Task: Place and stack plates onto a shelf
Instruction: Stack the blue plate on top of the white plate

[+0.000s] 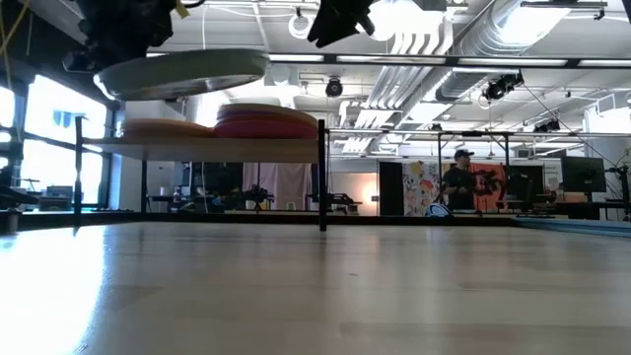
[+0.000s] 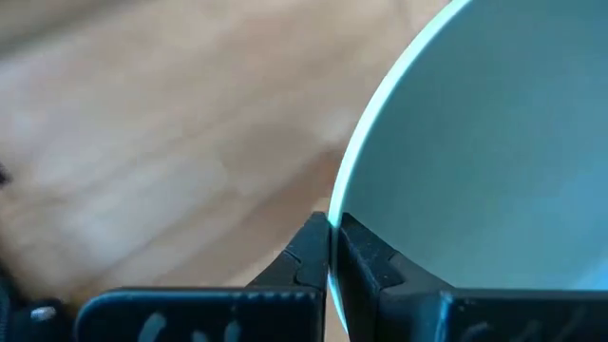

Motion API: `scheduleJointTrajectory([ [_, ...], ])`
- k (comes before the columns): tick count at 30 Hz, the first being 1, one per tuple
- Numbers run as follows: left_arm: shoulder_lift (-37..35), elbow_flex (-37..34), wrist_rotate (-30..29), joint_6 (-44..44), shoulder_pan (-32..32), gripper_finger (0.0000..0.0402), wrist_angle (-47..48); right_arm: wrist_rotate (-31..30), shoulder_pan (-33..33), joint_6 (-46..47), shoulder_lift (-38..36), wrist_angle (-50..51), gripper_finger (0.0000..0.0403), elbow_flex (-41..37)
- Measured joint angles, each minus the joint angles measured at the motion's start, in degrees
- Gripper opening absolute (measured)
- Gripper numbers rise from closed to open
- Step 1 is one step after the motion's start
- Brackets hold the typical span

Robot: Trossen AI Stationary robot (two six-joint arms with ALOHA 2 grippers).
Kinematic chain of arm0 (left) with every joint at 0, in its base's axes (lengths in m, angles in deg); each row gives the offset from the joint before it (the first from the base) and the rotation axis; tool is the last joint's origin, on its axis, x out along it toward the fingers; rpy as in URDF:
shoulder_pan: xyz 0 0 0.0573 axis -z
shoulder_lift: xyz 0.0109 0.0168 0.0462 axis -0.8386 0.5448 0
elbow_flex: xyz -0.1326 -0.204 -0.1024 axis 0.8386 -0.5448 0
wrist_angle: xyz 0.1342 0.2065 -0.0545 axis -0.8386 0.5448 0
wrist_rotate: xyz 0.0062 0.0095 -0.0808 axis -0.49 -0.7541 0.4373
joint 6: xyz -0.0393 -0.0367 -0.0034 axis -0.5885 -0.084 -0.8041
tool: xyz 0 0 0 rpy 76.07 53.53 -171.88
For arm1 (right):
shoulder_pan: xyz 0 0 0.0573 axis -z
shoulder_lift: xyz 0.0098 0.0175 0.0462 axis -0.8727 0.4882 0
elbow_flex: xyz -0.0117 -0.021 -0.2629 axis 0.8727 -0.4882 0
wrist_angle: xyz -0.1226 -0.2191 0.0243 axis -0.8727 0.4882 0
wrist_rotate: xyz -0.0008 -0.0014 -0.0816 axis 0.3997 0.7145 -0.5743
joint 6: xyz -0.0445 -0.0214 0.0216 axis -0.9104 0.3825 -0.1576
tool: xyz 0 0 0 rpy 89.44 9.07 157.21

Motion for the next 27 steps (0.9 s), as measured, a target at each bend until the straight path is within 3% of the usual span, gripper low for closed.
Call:
scheduleJointTrajectory([
  [9,-3.9,5.4,-6.4,-0.9,-12.7,0.0001,1.3,0.4,3.5,-5.4,0.0,0.0,0.0133,0.0],
  [18,-4.0,12.9,-18.6,2.2,-24.3,0.0001,1.7,7.1,6.6,-6.9,0.2,0.0,0.0133,0.0],
  [27,-4.0,18.0,-23.3,7.5,-36.5,0.0001,1.7,7.6,8.0,-8.4,0.6,1.8,0.0133,-0.8],
])
